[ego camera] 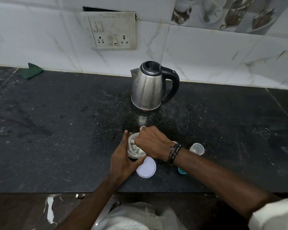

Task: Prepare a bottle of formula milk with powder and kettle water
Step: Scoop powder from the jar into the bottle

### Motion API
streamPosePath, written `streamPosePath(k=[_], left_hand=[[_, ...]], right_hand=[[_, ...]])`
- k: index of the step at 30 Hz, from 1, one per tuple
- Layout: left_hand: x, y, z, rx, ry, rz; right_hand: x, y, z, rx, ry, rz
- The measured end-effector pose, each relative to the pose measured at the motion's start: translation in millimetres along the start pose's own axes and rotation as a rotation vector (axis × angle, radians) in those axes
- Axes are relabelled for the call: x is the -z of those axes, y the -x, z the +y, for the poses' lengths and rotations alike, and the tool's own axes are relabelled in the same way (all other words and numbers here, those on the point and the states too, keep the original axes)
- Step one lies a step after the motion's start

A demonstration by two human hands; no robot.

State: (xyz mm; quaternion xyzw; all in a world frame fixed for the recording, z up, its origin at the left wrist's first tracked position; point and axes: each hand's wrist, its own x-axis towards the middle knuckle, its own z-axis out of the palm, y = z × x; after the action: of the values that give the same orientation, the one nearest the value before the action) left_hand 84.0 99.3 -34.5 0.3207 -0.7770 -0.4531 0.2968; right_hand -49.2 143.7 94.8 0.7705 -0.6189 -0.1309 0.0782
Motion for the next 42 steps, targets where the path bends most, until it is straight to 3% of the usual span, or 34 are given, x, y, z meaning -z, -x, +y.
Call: streamPosePath(k=[8, 16, 29, 42], left_hand=[[-3.4, 0.3, -2.5, -0.050, -0.025, -0.030], [-4.0, -1.0, -1.9, -0.099, -0.093, -0.005], [2.3, -2.7, 6.6, 0.092, -0.061, 0.039], [5.4, -7.8, 3.5, 0.123, -0.113, 0.069]], right_hand=[[-10.4, 2.4, 7.8, -0.021, -0.176, 0.034], [-13.0, -1.4, 3.5, -0.288, -0.515, -0.056], [-10.1, -1.8, 28.9, -0.583, -0.986, 0.019], [-20.6, 12.7, 57.5, -0.730, -1.412, 0.082]])
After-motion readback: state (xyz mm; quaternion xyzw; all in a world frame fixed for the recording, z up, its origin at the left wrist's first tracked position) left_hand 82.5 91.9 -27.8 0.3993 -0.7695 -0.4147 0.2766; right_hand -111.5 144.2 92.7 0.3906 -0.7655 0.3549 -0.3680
